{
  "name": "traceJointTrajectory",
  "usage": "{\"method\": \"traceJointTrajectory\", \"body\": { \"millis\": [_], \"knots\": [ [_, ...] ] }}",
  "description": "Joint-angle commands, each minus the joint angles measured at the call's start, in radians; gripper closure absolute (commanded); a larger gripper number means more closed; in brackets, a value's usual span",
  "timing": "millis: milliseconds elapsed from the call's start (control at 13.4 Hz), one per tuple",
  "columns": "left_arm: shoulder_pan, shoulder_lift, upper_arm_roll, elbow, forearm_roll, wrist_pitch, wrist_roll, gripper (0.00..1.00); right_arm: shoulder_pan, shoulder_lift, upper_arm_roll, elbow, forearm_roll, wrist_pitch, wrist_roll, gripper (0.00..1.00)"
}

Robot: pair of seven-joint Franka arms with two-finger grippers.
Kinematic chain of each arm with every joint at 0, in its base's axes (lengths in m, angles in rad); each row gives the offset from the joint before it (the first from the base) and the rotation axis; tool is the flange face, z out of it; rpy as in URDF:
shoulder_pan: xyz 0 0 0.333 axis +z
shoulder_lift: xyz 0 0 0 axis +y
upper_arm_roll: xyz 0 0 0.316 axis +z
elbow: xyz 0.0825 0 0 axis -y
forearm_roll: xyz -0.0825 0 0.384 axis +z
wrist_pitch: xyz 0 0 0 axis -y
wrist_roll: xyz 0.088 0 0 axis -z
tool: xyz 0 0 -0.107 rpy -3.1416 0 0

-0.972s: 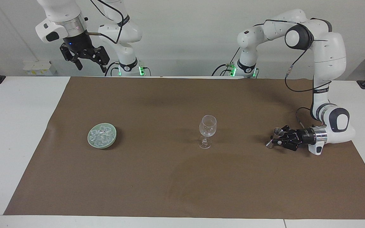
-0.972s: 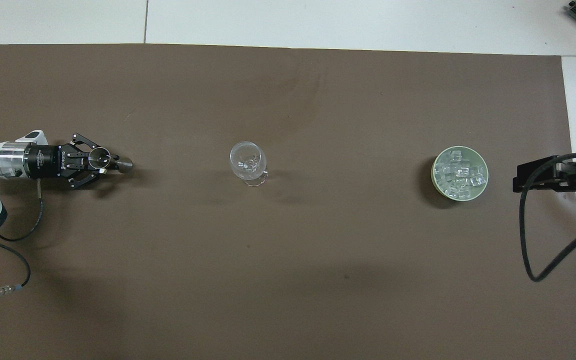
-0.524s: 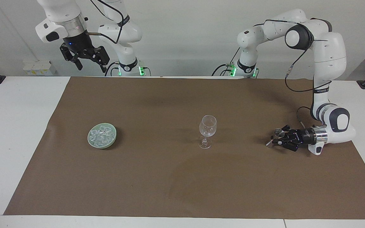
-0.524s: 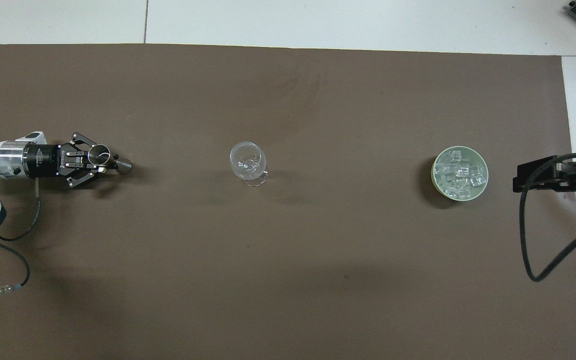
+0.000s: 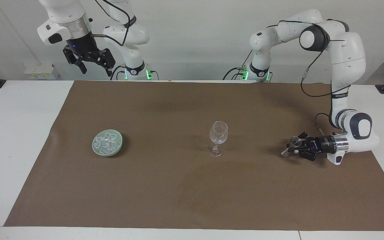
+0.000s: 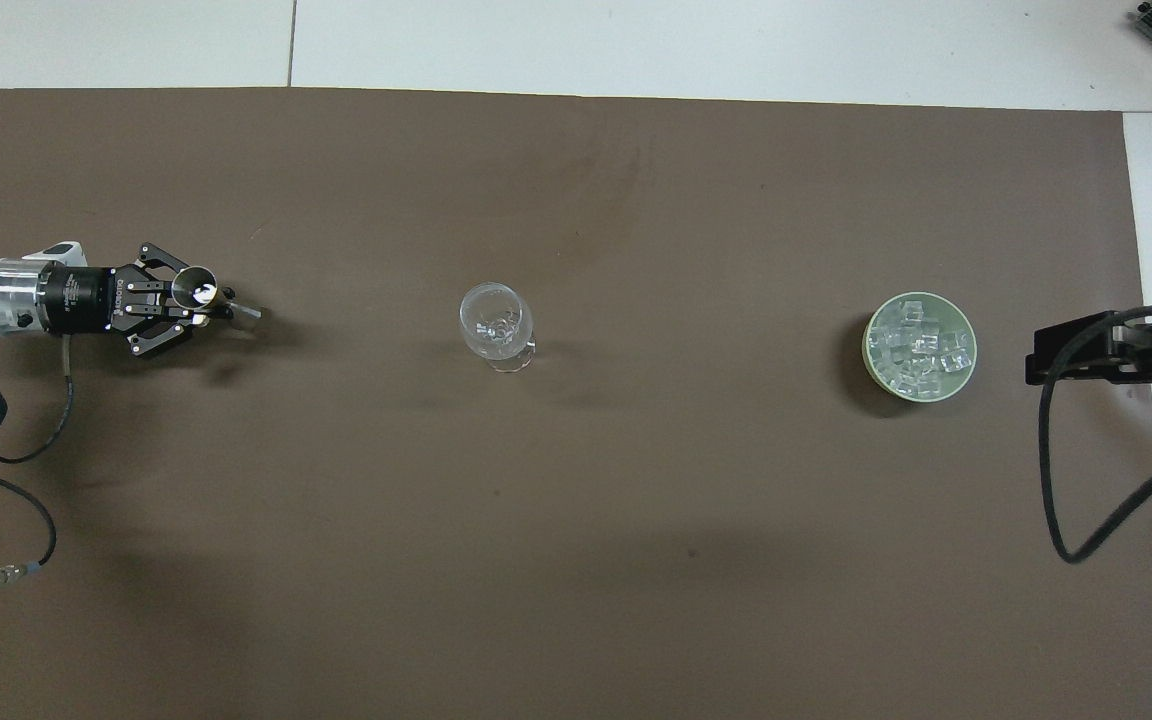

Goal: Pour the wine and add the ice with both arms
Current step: 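Lift the metal cup with the left gripper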

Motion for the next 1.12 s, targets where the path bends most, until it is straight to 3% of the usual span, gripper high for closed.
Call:
{"method": "traceJointTrajectory", "body": {
  "millis": [0, 673, 1047],
  "knots": [
    [-0.007, -0.041, -0.005, -0.004, -0.014, 0.0, -0.025, 1.0, 0.002, -0.022, -0.001, -0.023, -0.012, 0.002, -0.018, 0.0],
    [-0.079, -0.152, -0.005, -0.016, -0.021, 0.101, -0.094, 1.0, 0.002, -0.02, -0.001, -0.024, -0.012, 0.002, -0.02, 0.0],
    [-0.112, -0.24, -0.008, -0.121, -0.031, 0.184, -0.093, 1.0, 0.002, -0.02, -0.001, -0.024, -0.012, 0.002, -0.018, 0.0]
  ]
}}
